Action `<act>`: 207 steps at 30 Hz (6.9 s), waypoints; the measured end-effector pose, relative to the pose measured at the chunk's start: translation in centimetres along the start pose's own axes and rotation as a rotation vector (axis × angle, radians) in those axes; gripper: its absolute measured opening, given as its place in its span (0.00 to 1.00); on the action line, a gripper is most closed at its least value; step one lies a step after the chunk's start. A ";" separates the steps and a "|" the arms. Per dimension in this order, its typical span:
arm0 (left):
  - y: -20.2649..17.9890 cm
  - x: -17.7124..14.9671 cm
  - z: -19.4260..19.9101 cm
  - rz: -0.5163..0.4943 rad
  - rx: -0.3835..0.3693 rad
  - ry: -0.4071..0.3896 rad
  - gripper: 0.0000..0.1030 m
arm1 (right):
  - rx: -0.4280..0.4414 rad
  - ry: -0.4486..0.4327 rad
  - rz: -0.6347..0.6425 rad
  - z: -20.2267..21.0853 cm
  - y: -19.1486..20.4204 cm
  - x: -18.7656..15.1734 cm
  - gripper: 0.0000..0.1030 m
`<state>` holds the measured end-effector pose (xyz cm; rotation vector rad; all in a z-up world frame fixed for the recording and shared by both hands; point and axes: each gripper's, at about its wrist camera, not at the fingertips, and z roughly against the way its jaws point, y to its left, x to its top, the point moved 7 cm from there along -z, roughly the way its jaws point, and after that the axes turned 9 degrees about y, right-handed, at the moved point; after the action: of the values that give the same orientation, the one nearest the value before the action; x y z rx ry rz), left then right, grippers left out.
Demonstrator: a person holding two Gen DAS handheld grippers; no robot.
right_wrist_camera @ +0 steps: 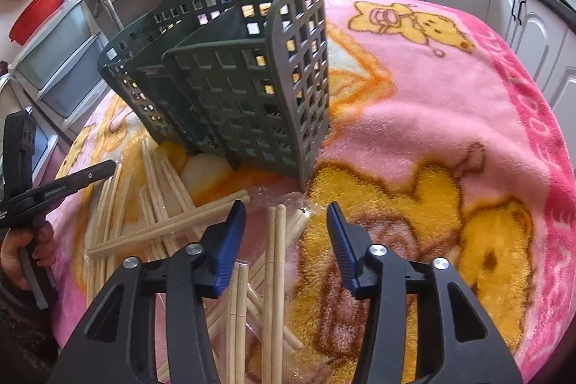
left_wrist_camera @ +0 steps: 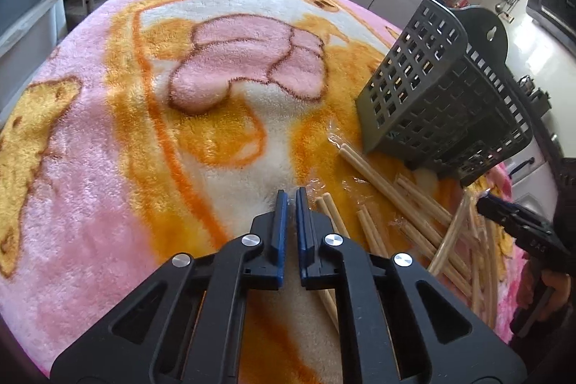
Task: Organize utensils
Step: 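Close the left tool on a wrapped chopstick pair while the right tool grasps another pair, then lift both held chopstick pairs and carry them above the green basket, then open both tools to drop the chopsticks upright into the basket, then lower the left tool onto a chopstick pair while the right tool grasps another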
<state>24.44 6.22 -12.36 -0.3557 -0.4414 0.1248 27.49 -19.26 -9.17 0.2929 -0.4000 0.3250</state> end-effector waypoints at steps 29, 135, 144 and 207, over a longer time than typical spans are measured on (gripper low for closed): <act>-5.4 5.0 13.5 -0.156 -0.061 -0.325 0.00 | 0.050 -0.380 0.103 14.7 3.0 2.5 0.10; -12.3 6.6 13.8 -0.244 -0.096 -0.444 0.90 | -0.072 -0.661 -0.021 15.0 2.4 5.1 0.61; -11.6 4.2 14.1 -0.250 -0.068 -0.437 0.90 | -0.062 -0.571 0.030 14.2 3.4 2.3 0.61; -4.4 -8.8 2.7 -0.138 -0.139 -0.014 0.10 | -0.037 -0.061 0.069 0.6 2.7 -2.9 0.14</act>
<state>15.55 1.29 -11.92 -0.4600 -0.4886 -0.0377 23.78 -17.76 -9.31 0.2534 -0.4761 0.3765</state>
